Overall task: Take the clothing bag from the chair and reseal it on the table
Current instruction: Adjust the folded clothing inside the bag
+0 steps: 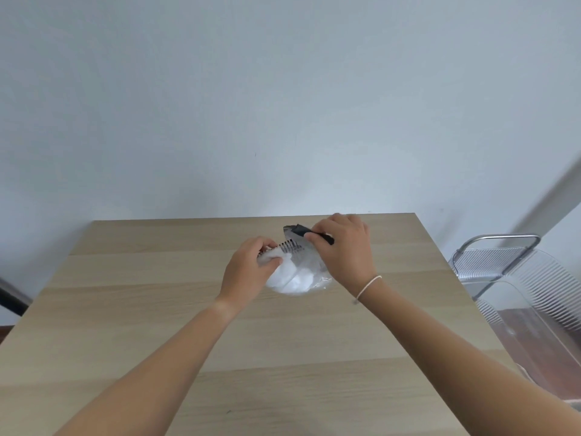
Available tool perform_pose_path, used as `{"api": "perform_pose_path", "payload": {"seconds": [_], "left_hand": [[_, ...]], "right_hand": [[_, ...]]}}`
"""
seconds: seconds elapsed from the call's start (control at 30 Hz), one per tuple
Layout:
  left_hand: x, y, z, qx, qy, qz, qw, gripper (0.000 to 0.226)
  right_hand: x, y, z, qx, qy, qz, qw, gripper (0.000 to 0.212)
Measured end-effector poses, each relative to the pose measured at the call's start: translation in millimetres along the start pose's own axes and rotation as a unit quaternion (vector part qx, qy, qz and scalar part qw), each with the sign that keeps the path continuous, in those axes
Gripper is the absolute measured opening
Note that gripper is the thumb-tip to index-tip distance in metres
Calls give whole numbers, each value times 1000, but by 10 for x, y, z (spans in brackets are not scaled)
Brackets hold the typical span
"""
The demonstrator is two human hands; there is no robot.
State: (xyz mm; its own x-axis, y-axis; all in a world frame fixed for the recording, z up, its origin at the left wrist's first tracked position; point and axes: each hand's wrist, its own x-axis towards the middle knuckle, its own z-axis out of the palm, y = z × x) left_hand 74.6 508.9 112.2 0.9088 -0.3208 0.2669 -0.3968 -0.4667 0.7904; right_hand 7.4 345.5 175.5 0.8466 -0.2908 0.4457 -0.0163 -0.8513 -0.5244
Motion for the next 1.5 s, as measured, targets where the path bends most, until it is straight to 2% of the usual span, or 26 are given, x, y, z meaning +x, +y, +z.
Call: {"api": "perform_pose_path", "payload": {"seconds": [0.1,0.2,0.33,0.57,0.67,0.73,0.83,0.9,1.0,1.13,1.2,1.3,1.4,1.5], "left_hand": [[7,-122,-42,13,-5,-15,1000,20],[-4,-250,-84,20,-11,-26,999,19],[-24,-350,-140,-12,-7,-51,999,15],[7,-352,-215,-40,-26,-72,996,6],[10,-197,-235,-114,-40,-93,988,15],[26,30,-235,-164,-64,-56,983,21],[75,346,-199,-183,-107,2,977,19],[109,435,-166,-222,-117,-8,968,10],[134,409,-152,-264,-108,-41,957,14],[116,309,-188,-289,-80,-72,951,15],[110,273,-221,-280,-79,-76,954,17],[135,230,-310,-274,-54,-78,957,19],[181,146,-419,-254,-40,-83,963,19],[195,10,-506,-206,-41,-89,974,15]], "right_hand": [[113,11,-143,101,2,53,993,14],[177,29,-287,216,8,116,969,16],[232,40,-414,292,35,159,942,18],[245,-33,-450,326,63,139,933,20],[228,-94,-469,339,50,105,934,19],[228,-167,-465,343,15,67,937,15],[216,-264,-415,323,-38,17,945,17],[214,-274,-397,299,-57,9,953,17],[217,-182,-430,285,-90,32,954,5],[184,51,-479,276,-237,70,929,17],[146,183,-475,202,-306,63,928,21],[96,369,-465,24,-373,43,927,25],[89,489,-506,-80,-366,35,927,35],[155,547,-634,-106,-298,-7,949,32]]}}
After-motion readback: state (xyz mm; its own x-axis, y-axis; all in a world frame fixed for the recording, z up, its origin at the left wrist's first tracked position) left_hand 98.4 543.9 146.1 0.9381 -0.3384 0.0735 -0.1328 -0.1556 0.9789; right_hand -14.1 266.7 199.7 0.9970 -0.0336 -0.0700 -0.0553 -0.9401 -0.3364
